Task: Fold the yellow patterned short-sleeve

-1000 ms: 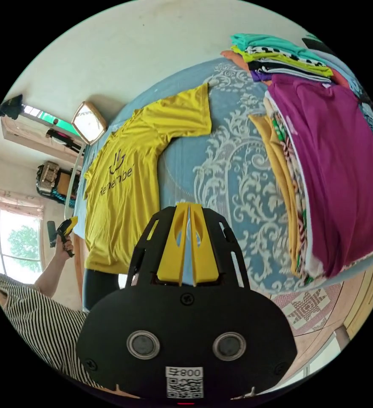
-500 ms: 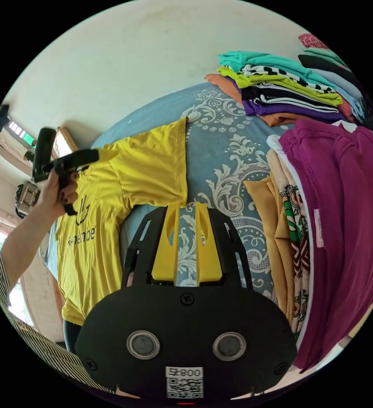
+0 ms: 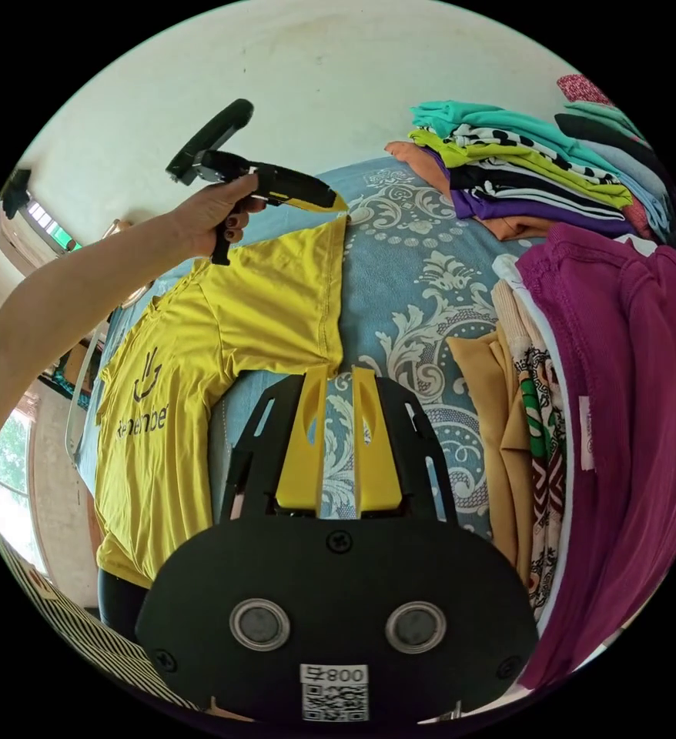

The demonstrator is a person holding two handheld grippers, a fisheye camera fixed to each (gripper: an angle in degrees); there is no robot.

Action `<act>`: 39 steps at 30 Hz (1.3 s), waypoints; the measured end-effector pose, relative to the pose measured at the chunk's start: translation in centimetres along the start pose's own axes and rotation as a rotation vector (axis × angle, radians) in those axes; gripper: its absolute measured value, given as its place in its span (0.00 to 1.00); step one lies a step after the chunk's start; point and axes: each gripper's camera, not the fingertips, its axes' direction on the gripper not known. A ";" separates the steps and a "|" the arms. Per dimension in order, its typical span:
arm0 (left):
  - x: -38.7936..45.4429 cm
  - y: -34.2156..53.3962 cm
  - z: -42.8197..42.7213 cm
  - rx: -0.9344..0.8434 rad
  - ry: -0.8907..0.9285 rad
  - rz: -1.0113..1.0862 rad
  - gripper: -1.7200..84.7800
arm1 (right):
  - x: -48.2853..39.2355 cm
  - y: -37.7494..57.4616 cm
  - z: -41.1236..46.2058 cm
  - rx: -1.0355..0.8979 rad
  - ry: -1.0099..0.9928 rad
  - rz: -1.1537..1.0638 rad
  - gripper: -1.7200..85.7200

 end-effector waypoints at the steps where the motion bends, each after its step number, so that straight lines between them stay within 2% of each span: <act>1: 0.0 -0.7 0.3 -0.021 -0.020 0.006 0.13 | -0.1 -0.3 0.1 -0.003 0.001 -0.006 0.09; 3: -0.2 -3.0 1.0 -0.085 -0.103 0.002 0.11 | -0.2 -0.8 0.3 -0.008 0.005 -0.022 0.09; 8: -1.5 -6.0 -0.4 -0.054 -0.110 0.003 0.05 | 0.1 -2.3 0.8 -0.009 -0.065 -0.032 0.05; 12: -3.8 -7.1 -3.4 0.037 -0.049 -0.038 0.04 | 0.1 -3.0 0.8 0.015 -0.063 -0.035 0.03; 16: -6.5 -6.7 -7.0 0.141 0.008 -0.080 0.04 | -0.2 -3.7 -0.8 0.129 -0.156 -0.078 0.03; 22: -12.2 -2.0 -13.8 0.291 0.059 -0.182 0.04 | -2.9 -5.0 -2.0 0.210 -0.427 -0.232 0.03; 26: -16.9 3.0 -16.6 0.333 0.068 -0.300 0.04 | -5.9 -6.1 -0.2 0.140 -0.533 -0.331 0.03; 33: -23.9 9.6 -15.9 0.289 0.078 -0.484 0.04 | -9.6 -7.3 3.1 0.009 -0.551 -0.428 0.03; 39: -27.6 12.9 -15.5 0.341 0.118 -0.551 0.04 | -12.1 -8.1 4.5 -0.047 -0.533 -0.501 0.02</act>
